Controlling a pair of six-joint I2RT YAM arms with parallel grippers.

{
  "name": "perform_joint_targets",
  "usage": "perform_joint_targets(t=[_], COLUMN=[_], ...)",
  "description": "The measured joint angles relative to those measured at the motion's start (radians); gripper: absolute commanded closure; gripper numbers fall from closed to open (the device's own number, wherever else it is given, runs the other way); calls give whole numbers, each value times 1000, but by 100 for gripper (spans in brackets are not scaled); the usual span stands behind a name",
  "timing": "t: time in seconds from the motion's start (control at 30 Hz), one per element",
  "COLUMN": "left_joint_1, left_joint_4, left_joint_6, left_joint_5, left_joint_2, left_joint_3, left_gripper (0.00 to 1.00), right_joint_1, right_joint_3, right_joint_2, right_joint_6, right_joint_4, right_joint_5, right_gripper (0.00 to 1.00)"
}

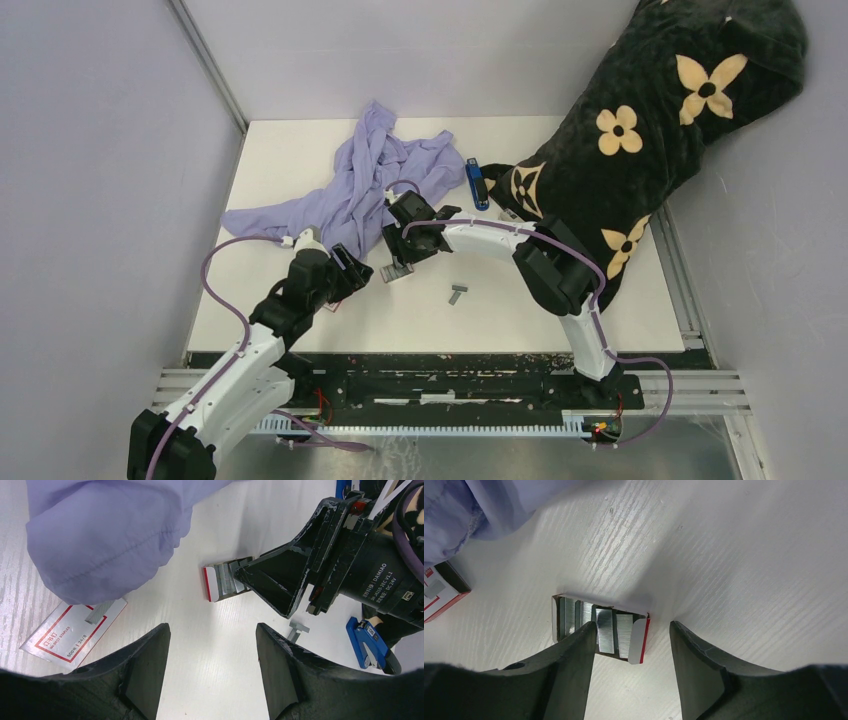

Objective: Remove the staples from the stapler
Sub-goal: Adjust the staple in the staple box.

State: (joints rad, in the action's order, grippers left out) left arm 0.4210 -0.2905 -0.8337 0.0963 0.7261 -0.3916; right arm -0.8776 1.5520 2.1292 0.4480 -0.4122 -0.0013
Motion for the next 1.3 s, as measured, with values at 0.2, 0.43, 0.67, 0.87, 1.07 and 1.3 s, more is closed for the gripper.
perform_joint_targets(t=[0.2,0.43,0.67,0.87,1.07,1.3], left_joint_1=[0,0,0,0,0,0], left_joint_4=[0,0,0,0,0,0], left_joint_6=[0,0,0,0,0,0], left_joint_5=[0,0,0,0,0,0], left_joint_2=[0,0,0,0,0,0], left_joint_3=[0,0,0,0,0,0], left_gripper=[29,29,29,29,29,29], right_joint_1=[-4,-7,-12,-18,-24,-26], right_joint_3=[0,0,0,0,0,0], right_joint_2=[0,0,2,2,2,2], right_joint_6=[-3,-8,-19,-31,-39,-43], right_joint_4=[0,0,0,0,0,0], right_joint_5=[0,1,6,19,33,47], right_gripper=[39,39,39,40,41,44])
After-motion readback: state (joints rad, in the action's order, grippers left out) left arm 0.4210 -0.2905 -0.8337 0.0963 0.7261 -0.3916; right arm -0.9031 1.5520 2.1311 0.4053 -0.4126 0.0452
